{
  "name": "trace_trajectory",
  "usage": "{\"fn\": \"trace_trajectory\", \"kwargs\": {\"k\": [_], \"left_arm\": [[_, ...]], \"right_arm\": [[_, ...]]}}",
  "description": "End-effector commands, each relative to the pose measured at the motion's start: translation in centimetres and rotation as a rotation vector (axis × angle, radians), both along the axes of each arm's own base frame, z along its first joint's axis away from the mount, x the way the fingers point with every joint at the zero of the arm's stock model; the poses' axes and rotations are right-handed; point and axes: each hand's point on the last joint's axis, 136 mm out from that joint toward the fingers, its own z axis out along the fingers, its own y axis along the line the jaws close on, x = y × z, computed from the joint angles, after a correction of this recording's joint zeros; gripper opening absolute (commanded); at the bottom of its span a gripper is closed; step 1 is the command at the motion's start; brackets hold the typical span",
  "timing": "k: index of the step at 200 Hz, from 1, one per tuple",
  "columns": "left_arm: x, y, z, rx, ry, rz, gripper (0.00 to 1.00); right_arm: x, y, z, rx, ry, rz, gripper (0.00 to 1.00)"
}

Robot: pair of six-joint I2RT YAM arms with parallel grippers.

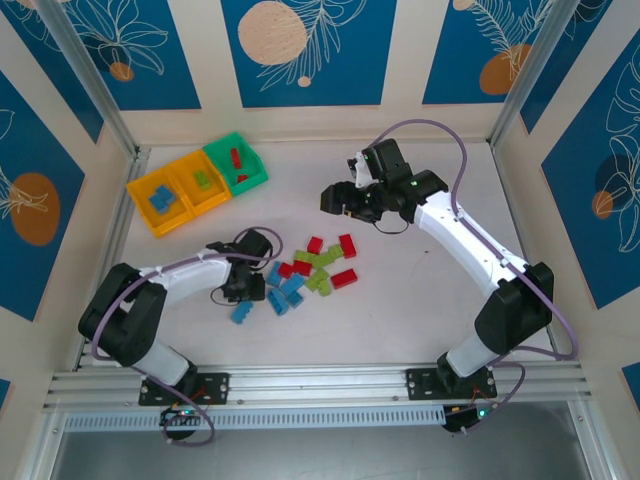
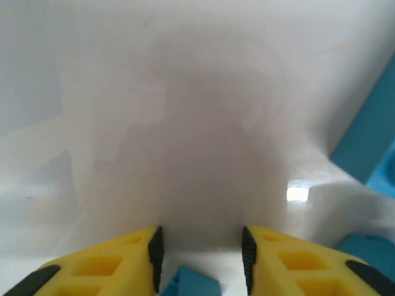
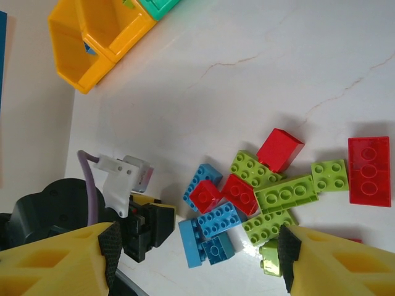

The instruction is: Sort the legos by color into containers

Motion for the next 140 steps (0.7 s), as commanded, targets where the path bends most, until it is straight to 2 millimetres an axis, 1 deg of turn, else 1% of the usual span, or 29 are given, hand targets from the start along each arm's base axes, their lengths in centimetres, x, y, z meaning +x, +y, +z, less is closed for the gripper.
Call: {"fn": "trace_trajectory", "kwargs": {"k": [1, 9, 20, 27, 35, 50, 58, 66, 74, 102, 116, 128, 140], "left_arm": [[-1.9, 1.5, -1.1, 0.051, 0.081, -0.002, 0.33], [-1.8, 1.4, -0.8, 0.044, 0.072, 0.006, 0.31], [-1.6, 1.4, -0.1, 0.031, 0.058, 0.019, 0.30], [-1.5, 1.6, 0.4, 0.030, 0.044, 0.025, 0.32], [-1.5, 1.7, 1.1, 0.032, 0.027, 0.022, 0.39], [-1.7, 2.6, 2.4, 0.061, 0.005, 0.022, 0.59], [-2.2, 2.9, 3.0, 0.068, 0.007, 0.018, 0.68], [-2.7, 3.1, 3.4, 0.064, 0.015, 0.013, 0.74], [-3.3, 3.0, 3.5, 0.053, 0.035, 0.002, 0.77], [-5.8, 2.5, 2.1, 0.019, 0.150, -0.031, 0.77], [-6.1, 2.5, 1.5, 0.017, 0.164, -0.044, 0.75], [-5.7, 2.0, 1.2, 0.005, 0.161, -0.063, 0.69], [-5.4, 1.5, 0.9, -0.008, 0.169, -0.077, 0.59]], "right_arm": [[-0.6, 0.4, 0.6, 0.008, 0.009, 0.030, 0.70], [-0.6, 0.4, 0.6, 0.007, 0.010, 0.029, 0.70], [-0.6, 0.5, 0.7, 0.009, 0.008, 0.030, 0.70], [-0.6, 0.5, 0.8, 0.010, 0.006, 0.030, 0.71], [-0.6, 0.5, 0.8, 0.010, 0.004, 0.033, 0.70], [-0.6, 0.6, 1.0, 0.013, -0.001, 0.036, 0.71], [-0.6, 0.6, 0.9, 0.013, 0.001, 0.038, 0.71], [-0.6, 0.7, 0.9, 0.014, 0.000, 0.039, 0.71], [-0.6, 0.7, 0.9, 0.013, 0.000, 0.040, 0.71], [-0.5, 0.7, 0.8, 0.011, -0.002, 0.037, 0.71], [-0.5, 0.6, 0.6, 0.009, 0.002, 0.034, 0.71], [-0.4, 0.7, 0.5, 0.010, 0.007, 0.032, 0.71], [-0.6, 0.7, 0.3, 0.013, 0.019, 0.035, 0.71]]}}
